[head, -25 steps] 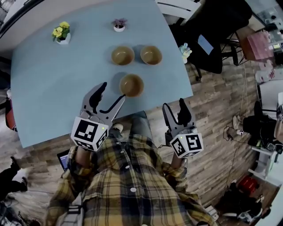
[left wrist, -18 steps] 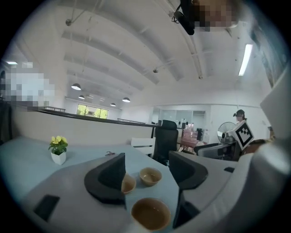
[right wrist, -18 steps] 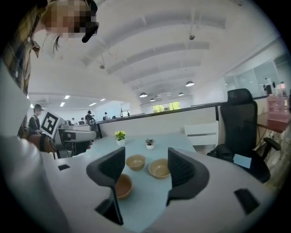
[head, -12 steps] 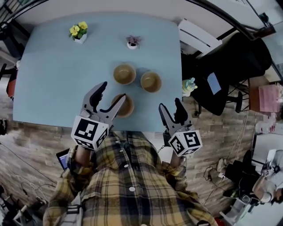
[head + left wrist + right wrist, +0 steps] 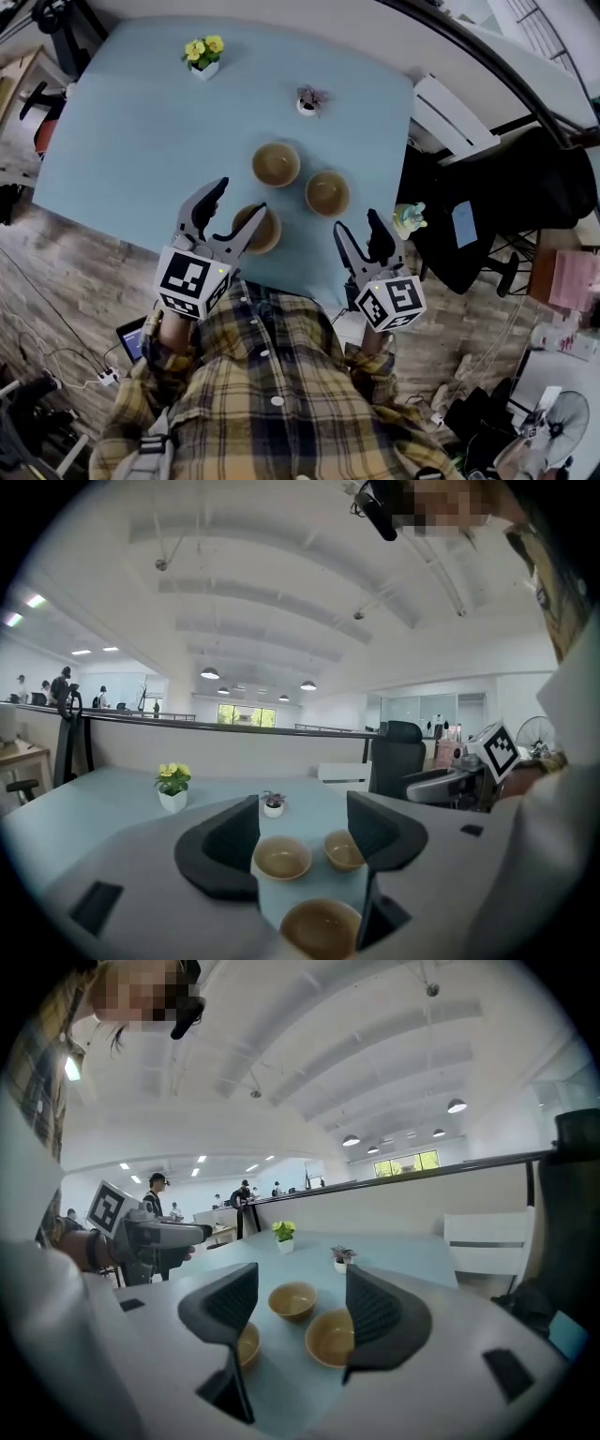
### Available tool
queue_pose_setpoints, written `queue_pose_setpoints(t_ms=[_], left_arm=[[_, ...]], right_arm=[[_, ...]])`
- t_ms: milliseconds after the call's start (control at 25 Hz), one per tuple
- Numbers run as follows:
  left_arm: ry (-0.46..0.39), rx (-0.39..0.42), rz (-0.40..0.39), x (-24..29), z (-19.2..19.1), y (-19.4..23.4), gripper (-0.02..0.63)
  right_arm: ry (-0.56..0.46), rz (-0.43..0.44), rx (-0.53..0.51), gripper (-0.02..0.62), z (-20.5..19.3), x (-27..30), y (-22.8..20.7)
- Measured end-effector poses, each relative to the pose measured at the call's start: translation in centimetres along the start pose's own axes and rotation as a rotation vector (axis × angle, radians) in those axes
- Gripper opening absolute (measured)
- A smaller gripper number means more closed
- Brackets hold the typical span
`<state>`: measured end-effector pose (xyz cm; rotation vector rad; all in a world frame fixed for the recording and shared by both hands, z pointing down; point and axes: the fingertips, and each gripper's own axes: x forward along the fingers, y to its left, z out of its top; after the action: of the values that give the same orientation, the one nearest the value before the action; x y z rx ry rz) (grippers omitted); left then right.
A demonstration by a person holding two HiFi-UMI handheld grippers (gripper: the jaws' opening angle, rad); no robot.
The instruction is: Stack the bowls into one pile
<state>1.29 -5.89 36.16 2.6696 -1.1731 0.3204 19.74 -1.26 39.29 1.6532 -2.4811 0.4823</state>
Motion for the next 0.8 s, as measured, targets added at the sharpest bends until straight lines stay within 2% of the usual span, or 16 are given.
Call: queue_pose_setpoints(t_ms=[240, 800], left_arm=[[0.002, -0.005, 0.013, -0.6, -0.3, 1.0, 0.284], [0.067, -0.013, -0.071, 1.3, -2.0, 2.5, 0.272]], right_arm=[[0.02, 0.026, -0.005, 0.275, -0.1, 1.2, 1.2], [0.065, 0.013, -0.013, 0.275, -0.5, 4.3, 2.6]])
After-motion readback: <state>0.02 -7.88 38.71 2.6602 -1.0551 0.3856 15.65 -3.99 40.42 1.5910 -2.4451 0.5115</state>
